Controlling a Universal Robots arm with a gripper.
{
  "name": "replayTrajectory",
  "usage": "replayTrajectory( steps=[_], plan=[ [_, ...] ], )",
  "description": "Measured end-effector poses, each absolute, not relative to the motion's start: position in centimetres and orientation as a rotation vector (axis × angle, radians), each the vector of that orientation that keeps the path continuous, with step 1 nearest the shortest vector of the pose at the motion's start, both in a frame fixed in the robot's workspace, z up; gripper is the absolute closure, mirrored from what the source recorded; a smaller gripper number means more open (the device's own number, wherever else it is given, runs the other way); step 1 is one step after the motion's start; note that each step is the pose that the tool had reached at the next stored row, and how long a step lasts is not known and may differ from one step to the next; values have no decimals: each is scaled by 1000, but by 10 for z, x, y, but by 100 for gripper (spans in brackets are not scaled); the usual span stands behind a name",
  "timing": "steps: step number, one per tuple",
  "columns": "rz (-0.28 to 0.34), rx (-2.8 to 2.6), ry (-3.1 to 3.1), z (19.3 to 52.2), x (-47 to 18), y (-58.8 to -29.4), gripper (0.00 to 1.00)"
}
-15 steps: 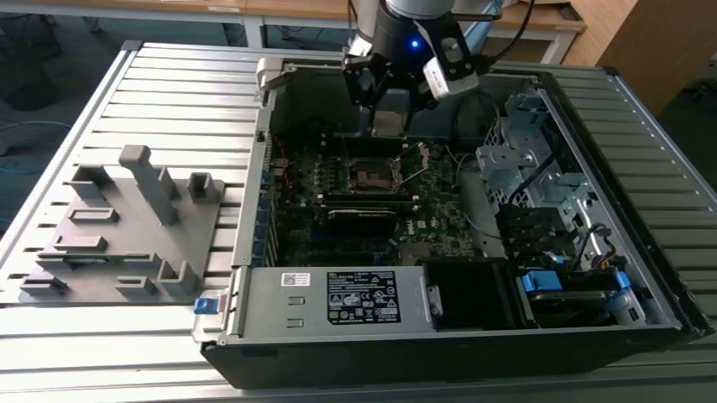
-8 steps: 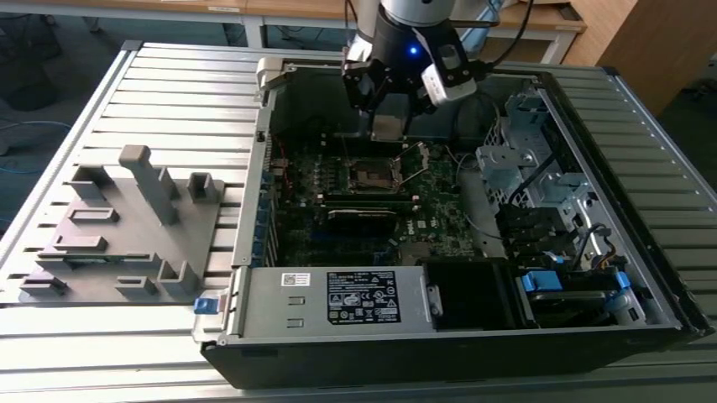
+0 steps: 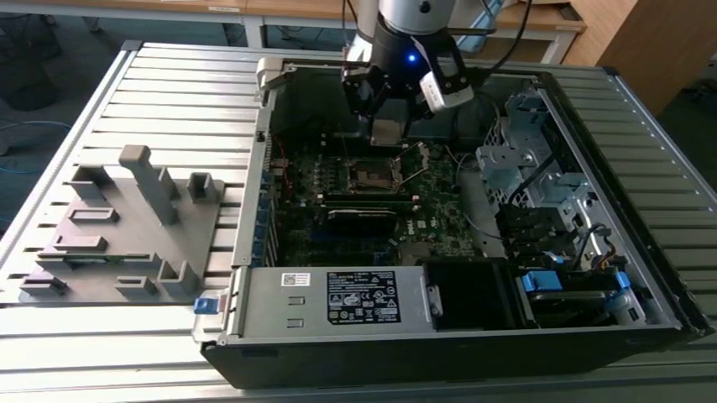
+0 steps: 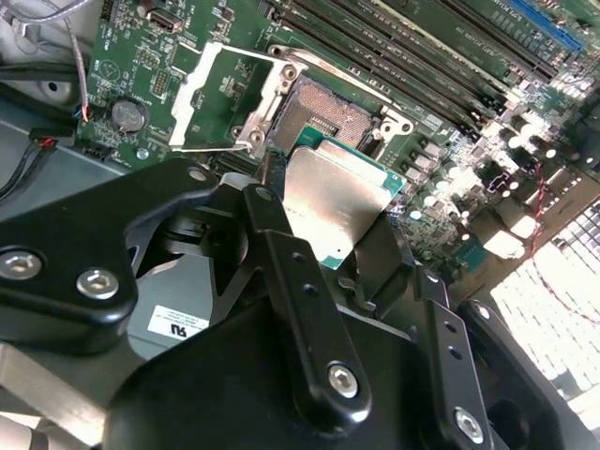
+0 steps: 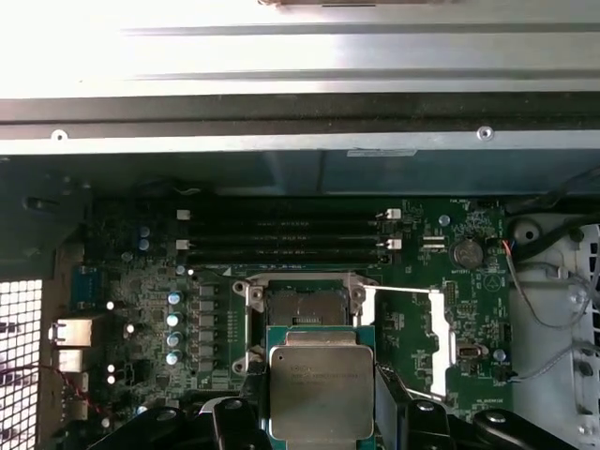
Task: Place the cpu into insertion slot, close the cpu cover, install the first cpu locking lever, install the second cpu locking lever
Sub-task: 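Place the cpu into insertion slot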
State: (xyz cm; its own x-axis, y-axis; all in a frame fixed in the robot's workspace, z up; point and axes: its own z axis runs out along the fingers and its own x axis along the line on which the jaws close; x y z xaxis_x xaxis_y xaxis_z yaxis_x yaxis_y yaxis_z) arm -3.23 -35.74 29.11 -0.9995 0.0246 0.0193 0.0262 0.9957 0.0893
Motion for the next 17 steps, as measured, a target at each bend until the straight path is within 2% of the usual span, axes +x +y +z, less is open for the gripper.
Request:
replayTrajectory(
  steps=[17],
  plan=[
    [-141, -38, -3121, 275, -33, -357, 46]
  ],
)
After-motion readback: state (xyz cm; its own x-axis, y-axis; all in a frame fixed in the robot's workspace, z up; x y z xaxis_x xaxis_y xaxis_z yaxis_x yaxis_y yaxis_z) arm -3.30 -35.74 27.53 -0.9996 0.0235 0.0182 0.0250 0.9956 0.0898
